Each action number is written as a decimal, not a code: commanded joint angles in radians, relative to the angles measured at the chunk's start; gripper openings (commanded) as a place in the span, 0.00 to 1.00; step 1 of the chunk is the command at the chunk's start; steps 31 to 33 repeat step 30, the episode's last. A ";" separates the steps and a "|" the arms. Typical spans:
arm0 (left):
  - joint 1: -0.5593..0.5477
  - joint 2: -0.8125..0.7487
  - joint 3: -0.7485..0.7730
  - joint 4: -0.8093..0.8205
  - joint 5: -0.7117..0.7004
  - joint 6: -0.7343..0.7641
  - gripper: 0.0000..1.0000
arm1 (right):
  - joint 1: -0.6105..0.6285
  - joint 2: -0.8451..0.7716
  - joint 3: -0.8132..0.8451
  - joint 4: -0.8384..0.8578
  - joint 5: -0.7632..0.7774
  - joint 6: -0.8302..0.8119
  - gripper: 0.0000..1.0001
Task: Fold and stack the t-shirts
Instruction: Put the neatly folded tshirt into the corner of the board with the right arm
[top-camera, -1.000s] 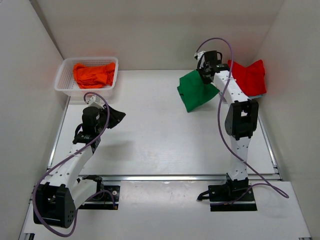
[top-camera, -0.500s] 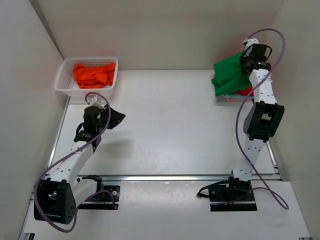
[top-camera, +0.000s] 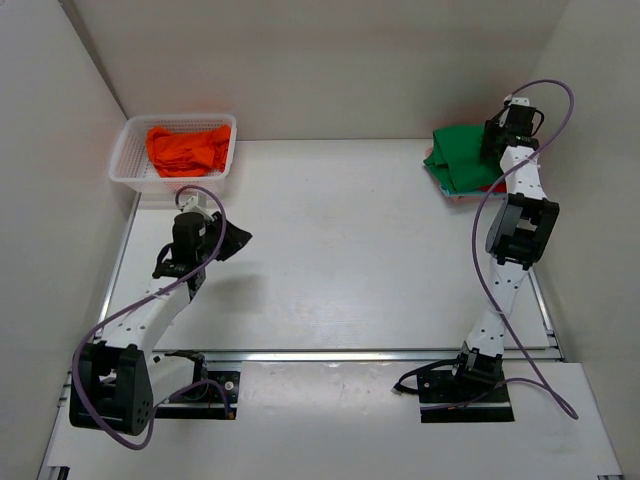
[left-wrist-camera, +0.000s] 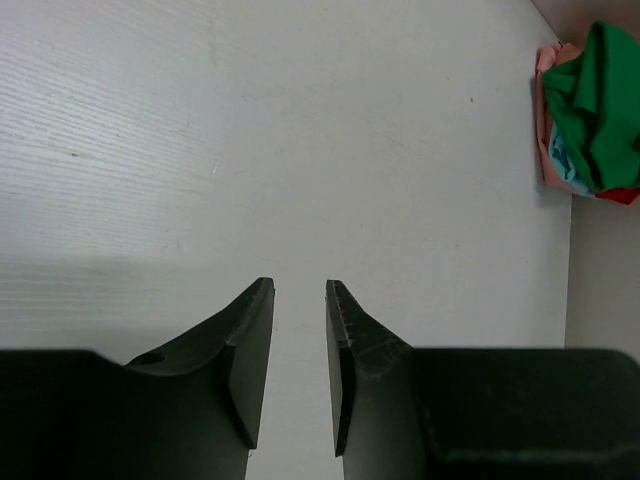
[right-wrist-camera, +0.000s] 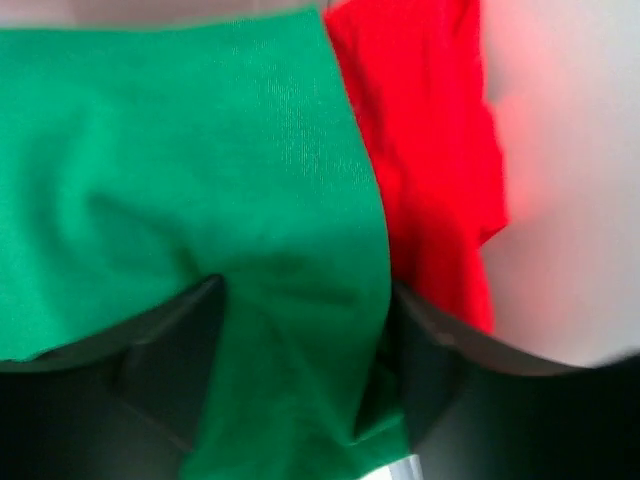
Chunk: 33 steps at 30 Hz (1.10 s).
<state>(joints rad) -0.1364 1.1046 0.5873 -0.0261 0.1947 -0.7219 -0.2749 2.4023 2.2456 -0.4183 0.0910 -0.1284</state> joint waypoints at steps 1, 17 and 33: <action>-0.009 -0.005 0.000 0.006 -0.023 0.022 0.39 | 0.008 -0.026 0.012 0.058 0.073 0.010 0.65; -0.043 0.208 0.212 -0.461 0.089 0.298 0.99 | 0.196 -0.690 -0.444 -0.180 0.232 0.235 0.99; -0.180 -0.029 0.152 -0.564 0.160 0.308 0.98 | 0.496 -1.239 -1.330 -0.126 0.132 0.530 0.99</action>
